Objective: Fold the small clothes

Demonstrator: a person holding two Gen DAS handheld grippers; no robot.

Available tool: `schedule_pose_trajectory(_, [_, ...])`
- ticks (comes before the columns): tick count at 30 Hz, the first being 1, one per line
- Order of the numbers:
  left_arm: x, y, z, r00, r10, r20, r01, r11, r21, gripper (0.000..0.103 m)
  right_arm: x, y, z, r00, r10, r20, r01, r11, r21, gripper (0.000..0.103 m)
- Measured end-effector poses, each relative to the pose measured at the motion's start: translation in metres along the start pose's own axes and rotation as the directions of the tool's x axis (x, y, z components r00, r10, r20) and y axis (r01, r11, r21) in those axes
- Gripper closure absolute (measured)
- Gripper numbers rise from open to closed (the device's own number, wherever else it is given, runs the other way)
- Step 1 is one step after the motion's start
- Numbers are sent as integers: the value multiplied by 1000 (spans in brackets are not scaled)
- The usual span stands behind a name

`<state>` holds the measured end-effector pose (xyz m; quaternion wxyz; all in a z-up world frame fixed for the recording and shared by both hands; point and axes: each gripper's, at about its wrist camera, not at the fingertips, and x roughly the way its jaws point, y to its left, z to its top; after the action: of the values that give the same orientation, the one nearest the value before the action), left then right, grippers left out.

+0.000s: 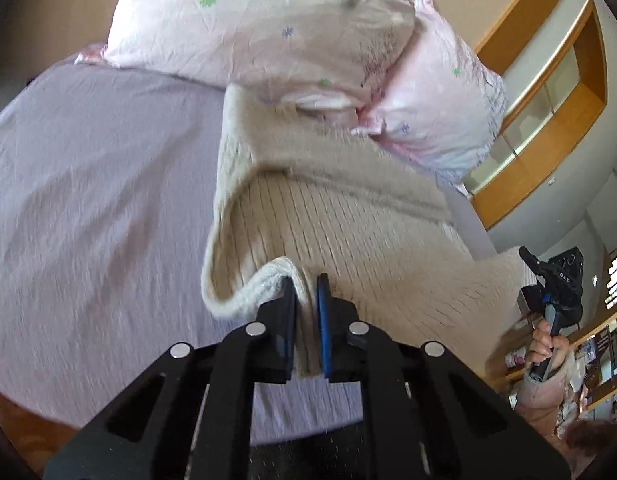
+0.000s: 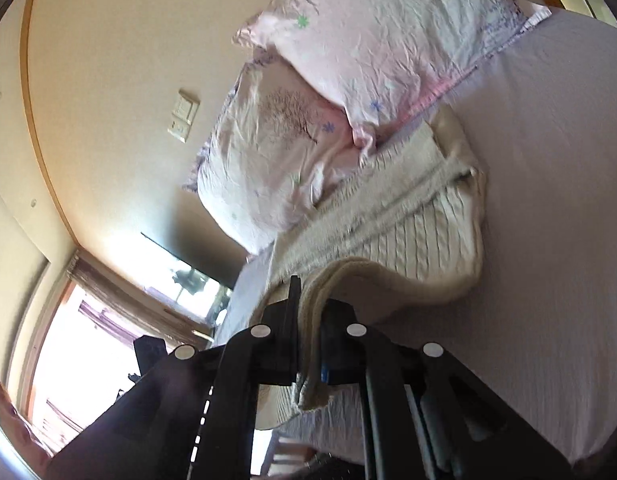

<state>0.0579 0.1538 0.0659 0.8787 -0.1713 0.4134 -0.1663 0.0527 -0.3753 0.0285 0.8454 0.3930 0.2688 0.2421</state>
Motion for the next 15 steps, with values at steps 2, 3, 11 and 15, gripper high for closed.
schedule_pose_trajectory(2, [18, 0, 46, 998, 45, 41, -45, 999, 14, 94, 25, -6, 38, 998, 0, 62, -2, 999, 46, 95])
schedule_pose_trajectory(3, [33, 2, 73, 996, 71, 56, -72, 997, 10, 94, 36, -14, 57, 996, -3, 89, -4, 997, 80, 95])
schedule_pose_trajectory(11, [186, 38, 183, 972, 232, -24, -233, 969, -84, 94, 153, -91, 136, 937, -329, 116, 282, 910, 304, 95])
schedule_pose_trajectory(15, [191, 49, 182, 978, 205, -34, -207, 974, -95, 89, 161, -100, 146, 939, -332, 88, 285, 897, 338, 94])
